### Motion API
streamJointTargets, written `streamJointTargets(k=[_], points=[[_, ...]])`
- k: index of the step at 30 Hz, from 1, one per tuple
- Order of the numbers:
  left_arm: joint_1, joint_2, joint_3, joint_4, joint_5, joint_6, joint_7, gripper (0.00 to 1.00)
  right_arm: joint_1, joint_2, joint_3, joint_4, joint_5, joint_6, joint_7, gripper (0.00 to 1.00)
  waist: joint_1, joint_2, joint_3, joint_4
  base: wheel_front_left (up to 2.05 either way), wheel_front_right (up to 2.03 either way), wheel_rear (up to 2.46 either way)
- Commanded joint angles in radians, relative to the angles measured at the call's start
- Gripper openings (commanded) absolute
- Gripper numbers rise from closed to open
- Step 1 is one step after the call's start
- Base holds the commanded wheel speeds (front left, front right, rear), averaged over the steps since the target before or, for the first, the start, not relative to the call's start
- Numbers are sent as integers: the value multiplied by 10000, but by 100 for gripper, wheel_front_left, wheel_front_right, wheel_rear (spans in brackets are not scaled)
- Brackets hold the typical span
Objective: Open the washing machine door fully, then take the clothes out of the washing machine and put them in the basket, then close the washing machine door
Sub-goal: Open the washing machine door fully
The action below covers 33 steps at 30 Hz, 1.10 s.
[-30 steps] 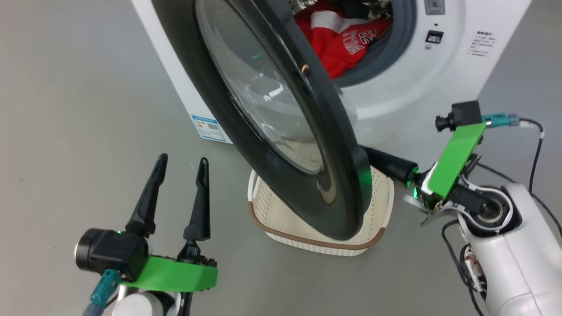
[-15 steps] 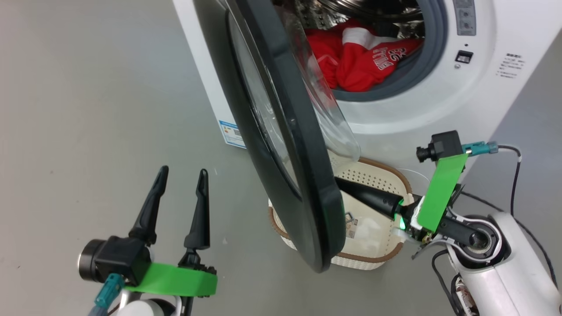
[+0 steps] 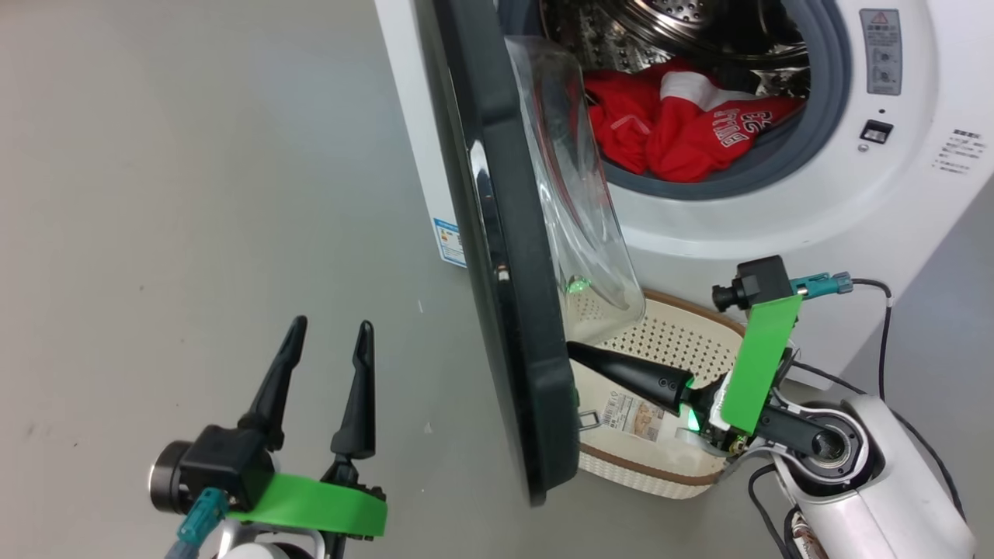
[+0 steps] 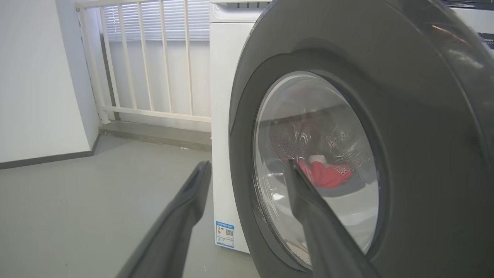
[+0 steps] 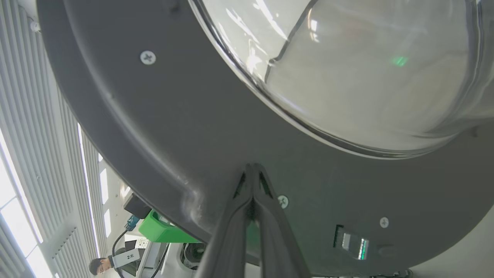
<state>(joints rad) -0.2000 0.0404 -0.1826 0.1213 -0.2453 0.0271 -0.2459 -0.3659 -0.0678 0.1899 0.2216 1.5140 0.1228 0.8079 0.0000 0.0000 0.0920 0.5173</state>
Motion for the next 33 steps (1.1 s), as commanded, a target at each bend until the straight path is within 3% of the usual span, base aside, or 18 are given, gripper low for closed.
streamJointTargets(k=[1, 25, 33], points=[[-27, 181, 285, -189, -40, 60, 56, 100, 41, 172, 397, -304, 233, 79, -53, 0, 0, 0, -50, 107, 0, 0, 0], [153, 242, 261, -382, -310, 303, 254, 100, -594, 175, 1593, 56, 814, 79, -510, 0, 0, 0, 9, 156, 0, 0, 0], [184, 264, 224, -415, -454, 286, 313, 100, -565, 147, 1682, -151, -457, 79, -1655, 0, 0, 0, -27, 140, 0, 0, 0]])
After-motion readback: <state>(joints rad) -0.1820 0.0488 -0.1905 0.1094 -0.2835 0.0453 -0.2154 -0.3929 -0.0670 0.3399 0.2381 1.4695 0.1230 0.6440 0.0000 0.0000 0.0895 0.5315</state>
